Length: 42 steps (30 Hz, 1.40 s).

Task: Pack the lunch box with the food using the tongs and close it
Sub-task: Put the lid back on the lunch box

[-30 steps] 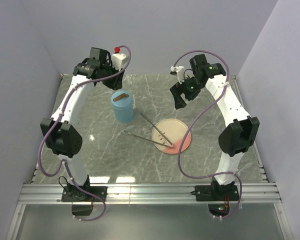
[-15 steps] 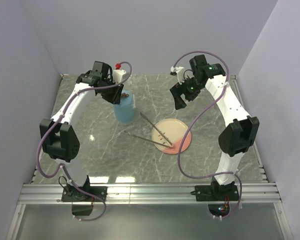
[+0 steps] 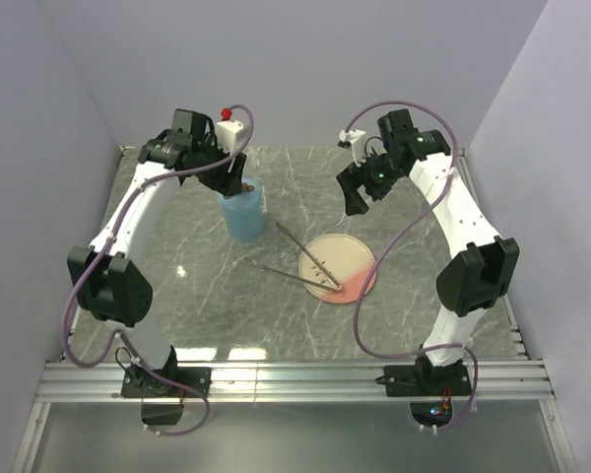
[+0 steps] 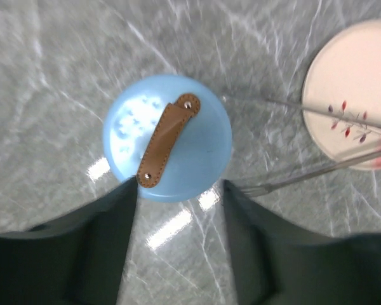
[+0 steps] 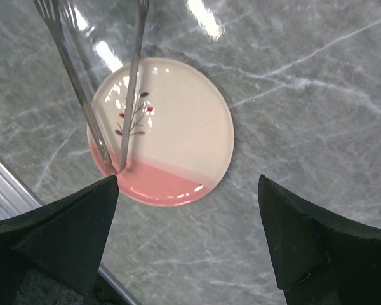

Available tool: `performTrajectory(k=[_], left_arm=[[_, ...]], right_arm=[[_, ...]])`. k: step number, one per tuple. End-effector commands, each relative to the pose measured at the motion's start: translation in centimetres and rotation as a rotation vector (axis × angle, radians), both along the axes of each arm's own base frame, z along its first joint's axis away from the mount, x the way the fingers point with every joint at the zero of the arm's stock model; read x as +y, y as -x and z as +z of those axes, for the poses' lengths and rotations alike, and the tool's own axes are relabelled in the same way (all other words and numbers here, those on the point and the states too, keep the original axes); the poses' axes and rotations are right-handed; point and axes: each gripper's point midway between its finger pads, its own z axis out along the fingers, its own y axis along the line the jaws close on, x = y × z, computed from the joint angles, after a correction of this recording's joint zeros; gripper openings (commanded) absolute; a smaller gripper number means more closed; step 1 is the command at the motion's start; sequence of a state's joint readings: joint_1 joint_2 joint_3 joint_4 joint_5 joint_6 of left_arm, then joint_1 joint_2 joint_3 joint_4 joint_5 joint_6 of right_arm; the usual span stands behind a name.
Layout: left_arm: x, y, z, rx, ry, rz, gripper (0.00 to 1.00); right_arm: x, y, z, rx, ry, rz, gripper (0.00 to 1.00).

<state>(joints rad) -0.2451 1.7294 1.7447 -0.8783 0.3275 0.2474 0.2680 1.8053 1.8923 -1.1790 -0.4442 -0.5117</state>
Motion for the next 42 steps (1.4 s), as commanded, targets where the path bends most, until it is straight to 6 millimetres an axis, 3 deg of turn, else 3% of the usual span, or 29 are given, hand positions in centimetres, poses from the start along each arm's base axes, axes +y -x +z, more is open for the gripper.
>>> performTrajectory(k=[1,3,4,5,6,7,8,9,11,13,16,17,18,19,20,24,27,32,42], left_arm=[[-0.4,0.1,8.4,-0.227,0.111,0.027,0.65],[-0.2,0.4,10.5,-0.293,0.137,0.043,0.75],[0.0,0.5,11.0,-0.314,0.139,0.052,0.89],[0.2,0.9,11.9,-0.345,0.15,0.056,0.99],[0.2,1.2,12.5,-0.359,0.161,0.064,0.99],[0.6,1.2,12.9,-0.376,0.163,0.082,0.99],[0.9,1.9,13.3,-0.392,0.169,0.09,0.99],[1.0,1.8,13.9,-0.412,0.186,0.116,0.99],[1.9,2.0,13.7,-0.415,0.176,0.16,0.99],[2.5,2.3,14.0,-0.423,0.193,0.211,0.99],[4.0,2.7,12.6,-0.39,0.187,0.294,0.99],[4.3,2.9,11.0,-0.357,0.177,0.309,0.99],[4.9,3.3,10.7,-0.357,0.173,0.326,0.99],[5.2,3.6,10.0,-0.343,0.169,0.33,0.99],[5.4,4.1,8.2,-0.305,0.156,0.334,0.99],[6.3,5.9,5.8,-0.267,0.139,0.351,0.99],[6.9,7.1,4.6,-0.24,0.167,0.386,0.99],[7.6,8.5,3.3,-0.226,0.151,0.382,0.99],[8.0,9.6,3.6,-0.254,0.141,0.36,0.99]], right_arm=[[0.2,-1.0,4.3,-0.176,-0.09,-0.025,0.97],[-0.2,-0.9,5.0,-0.219,-0.105,-0.07,0.98],[-0.2,-1.8,5.9,-0.284,-0.124,-0.089,0.98],[-0.4,-1.5,7.5,-0.332,-0.15,-0.115,0.99],[-0.6,-1.3,7.1,-0.34,-0.156,-0.133,1.0],[-0.8,-2.1,8.5,-0.418,-0.177,-0.157,1.0],[-1.1,-1.5,10.2,-0.472,-0.207,-0.178,1.0],[-1.3,-1.2,9.5,-0.475,-0.209,-0.193,1.0],[-1.6,-0.6,11.0,-0.536,-0.236,-0.209,1.0],[-1.6,0.5,9.8,-0.496,-0.233,-0.206,1.0],[-1.9,2.0,7.6,-0.414,-0.218,-0.214,1.0],[-2.2,2.6,7.5,-0.42,-0.216,-0.217,1.0],[-2.3,3.2,5.7,-0.387,-0.2,-0.22,1.0],[-2.6,3.5,5.1,-0.392,-0.189,-0.218,1.0],[-2.9,4.1,4.8,-0.397,-0.18,-0.214,1.0],[-4.1,6.2,0.6,-0.337,-0.104,-0.213,1.0],[-4.6,7.3,-0.7,-0.332,-0.09,-0.212,1.0],[-5.0,8.1,-0.7,-0.34,-0.097,-0.22,1.0],[-5.1,8.3,0.2,-0.343,-0.121,-0.229,1.0]])
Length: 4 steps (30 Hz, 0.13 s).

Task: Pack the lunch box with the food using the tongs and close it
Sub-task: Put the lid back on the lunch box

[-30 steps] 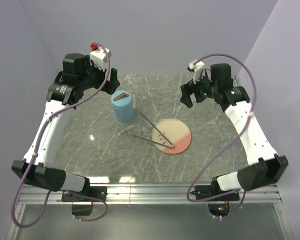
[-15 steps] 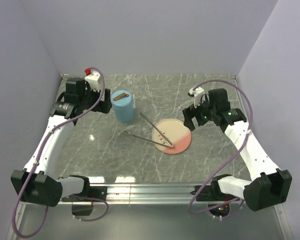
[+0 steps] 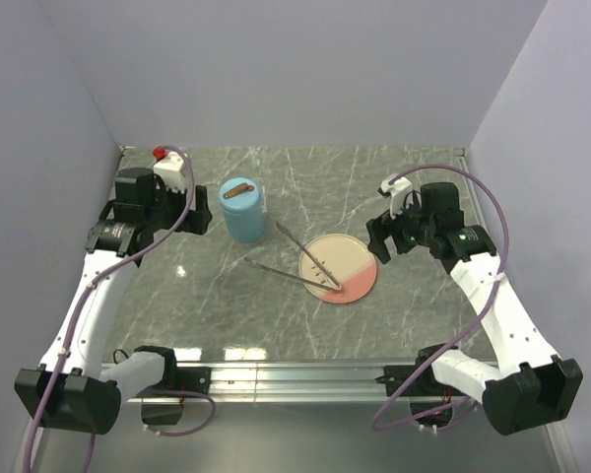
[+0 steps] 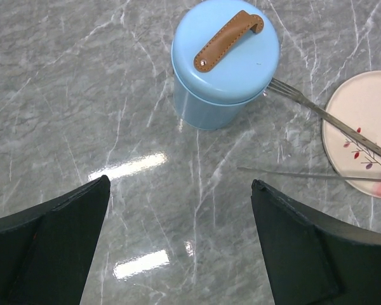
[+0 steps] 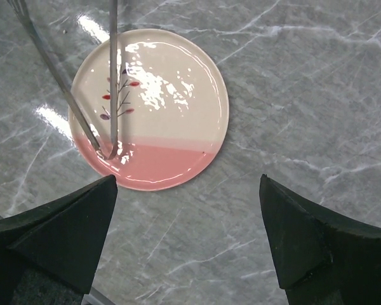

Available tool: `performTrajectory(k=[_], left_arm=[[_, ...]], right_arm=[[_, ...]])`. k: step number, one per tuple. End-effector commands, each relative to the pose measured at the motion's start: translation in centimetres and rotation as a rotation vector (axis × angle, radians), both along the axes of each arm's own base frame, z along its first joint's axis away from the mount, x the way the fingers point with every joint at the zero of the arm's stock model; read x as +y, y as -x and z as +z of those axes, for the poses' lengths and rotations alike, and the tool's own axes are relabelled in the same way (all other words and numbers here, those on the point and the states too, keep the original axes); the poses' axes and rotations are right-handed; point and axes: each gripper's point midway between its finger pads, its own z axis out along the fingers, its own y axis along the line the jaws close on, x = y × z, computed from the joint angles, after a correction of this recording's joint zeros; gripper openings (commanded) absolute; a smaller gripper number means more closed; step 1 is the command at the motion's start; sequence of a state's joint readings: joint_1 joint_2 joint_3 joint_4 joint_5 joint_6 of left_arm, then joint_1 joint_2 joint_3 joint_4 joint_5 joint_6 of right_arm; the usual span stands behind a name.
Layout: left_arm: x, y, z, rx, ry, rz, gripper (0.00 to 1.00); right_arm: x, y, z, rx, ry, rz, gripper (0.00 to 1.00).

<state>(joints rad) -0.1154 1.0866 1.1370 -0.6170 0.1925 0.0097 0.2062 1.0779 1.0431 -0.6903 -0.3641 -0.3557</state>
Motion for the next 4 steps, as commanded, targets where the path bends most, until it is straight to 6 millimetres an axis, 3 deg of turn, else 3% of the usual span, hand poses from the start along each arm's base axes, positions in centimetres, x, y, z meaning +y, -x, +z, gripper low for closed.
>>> performTrajectory(k=[1,4], left_arm=[[-0.05,0.5,1.07,-0.047,0.008,-0.02,0.99],[-0.06,0.66,1.91,-0.074,0.019,-0.019,1.0]], right_arm=[[0.0,-0.47,1.71,-0.049,-0.023,-0.005,1.0],[0.11,-0.54,2.23,-0.054,-0.037,-0.002,1.0]])
